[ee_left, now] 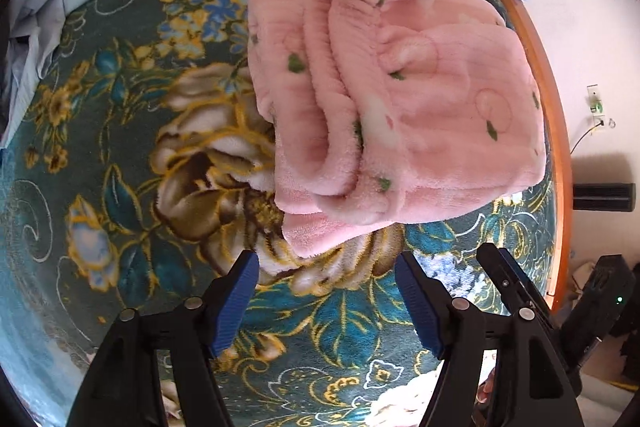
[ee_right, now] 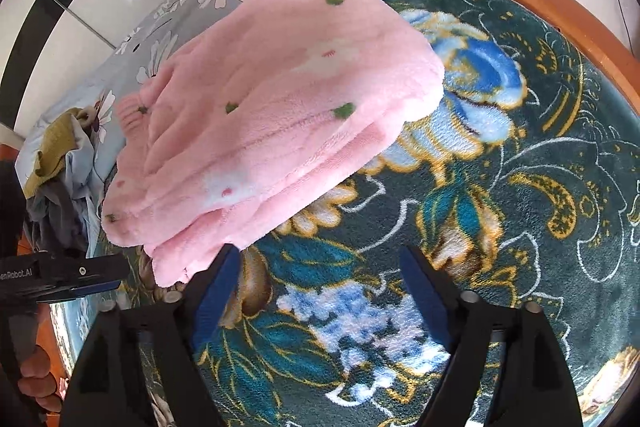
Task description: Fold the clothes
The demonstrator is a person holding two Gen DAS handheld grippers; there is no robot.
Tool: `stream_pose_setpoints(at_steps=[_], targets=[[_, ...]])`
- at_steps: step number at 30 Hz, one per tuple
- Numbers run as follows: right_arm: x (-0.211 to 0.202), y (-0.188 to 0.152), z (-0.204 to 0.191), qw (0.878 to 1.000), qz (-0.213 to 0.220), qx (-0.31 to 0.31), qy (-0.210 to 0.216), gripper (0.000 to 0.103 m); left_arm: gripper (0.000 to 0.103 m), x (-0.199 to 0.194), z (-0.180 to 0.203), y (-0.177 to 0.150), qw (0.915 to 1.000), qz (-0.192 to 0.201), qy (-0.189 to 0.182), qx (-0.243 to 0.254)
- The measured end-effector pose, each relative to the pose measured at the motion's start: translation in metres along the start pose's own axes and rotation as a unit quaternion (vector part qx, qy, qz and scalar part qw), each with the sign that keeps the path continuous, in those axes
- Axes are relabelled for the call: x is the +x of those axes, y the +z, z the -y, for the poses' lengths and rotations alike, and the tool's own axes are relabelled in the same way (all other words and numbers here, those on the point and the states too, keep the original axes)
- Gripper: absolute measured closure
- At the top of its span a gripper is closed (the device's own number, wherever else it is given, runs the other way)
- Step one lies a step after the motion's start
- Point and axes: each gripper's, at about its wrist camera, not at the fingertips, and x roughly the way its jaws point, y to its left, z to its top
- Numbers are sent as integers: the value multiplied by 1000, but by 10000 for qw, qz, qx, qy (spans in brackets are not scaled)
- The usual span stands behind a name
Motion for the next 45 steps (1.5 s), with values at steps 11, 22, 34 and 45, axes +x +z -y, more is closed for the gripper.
stream_pose_setpoints(at_steps=[11, 22, 34, 45], targets=[[-16, -8, -15, 9995, 144, -263, -125, 0, 0, -11, 6, -4, 9998, 31, 91, -152], [-21, -14, -21, 9972, 394, -539, -344, 0, 0, -23, 17, -15, 9920, 869, 856, 319], [-19, -19, -22, 9952, 414, -783, -426, 0, 0, -20, 36, -34, 9725, 1467, 1292, 1269], [-13, -22, -25, 9951, 264, -853, -425, 0, 0, -10, 36, -42, 9735, 1168, 1265, 1507]])
